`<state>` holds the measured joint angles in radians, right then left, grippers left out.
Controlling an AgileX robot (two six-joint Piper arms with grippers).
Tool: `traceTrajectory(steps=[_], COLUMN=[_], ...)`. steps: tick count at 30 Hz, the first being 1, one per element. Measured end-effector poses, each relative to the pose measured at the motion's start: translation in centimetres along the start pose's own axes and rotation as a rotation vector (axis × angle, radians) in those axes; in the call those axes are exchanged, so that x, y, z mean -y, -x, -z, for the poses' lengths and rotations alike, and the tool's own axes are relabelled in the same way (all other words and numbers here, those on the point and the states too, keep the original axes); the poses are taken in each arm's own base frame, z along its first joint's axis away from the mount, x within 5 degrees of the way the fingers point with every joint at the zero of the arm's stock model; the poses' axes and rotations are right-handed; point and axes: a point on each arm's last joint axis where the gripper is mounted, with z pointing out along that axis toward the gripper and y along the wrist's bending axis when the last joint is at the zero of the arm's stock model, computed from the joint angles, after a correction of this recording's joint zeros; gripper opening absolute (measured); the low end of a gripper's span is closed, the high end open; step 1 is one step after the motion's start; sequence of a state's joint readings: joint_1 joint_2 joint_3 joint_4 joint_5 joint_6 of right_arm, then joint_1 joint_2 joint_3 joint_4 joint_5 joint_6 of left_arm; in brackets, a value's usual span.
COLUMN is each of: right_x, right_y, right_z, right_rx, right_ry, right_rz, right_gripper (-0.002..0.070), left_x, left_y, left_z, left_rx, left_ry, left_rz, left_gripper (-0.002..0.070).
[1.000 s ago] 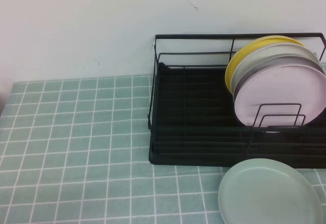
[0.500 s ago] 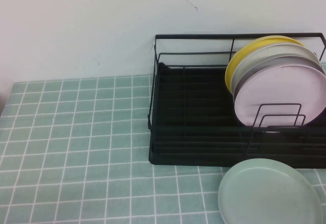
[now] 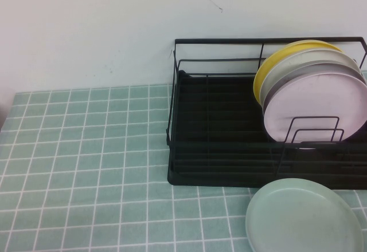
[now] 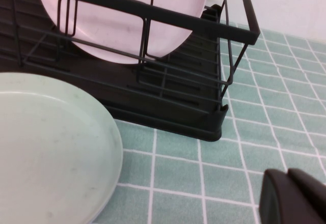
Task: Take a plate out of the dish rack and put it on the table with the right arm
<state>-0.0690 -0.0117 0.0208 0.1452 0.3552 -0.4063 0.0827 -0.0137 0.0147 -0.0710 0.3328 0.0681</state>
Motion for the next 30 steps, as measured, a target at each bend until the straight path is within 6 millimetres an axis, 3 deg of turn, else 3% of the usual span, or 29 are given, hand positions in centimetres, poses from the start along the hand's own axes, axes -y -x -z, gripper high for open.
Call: traceTrajectory(steps=[30], right_x=[-0.03], right_y=[0.05], right_z=[0.0], right_rx=[0.005], right_ry=[0.003], right_rz=[-0.012], right_gripper=[-0.0001], left_x=[0.0], left_y=[0.0], left_z=[0.0], left_rx=[0.0], left_ry=[0.0], left_rz=[-0.001], left_gripper=[-0.0003])
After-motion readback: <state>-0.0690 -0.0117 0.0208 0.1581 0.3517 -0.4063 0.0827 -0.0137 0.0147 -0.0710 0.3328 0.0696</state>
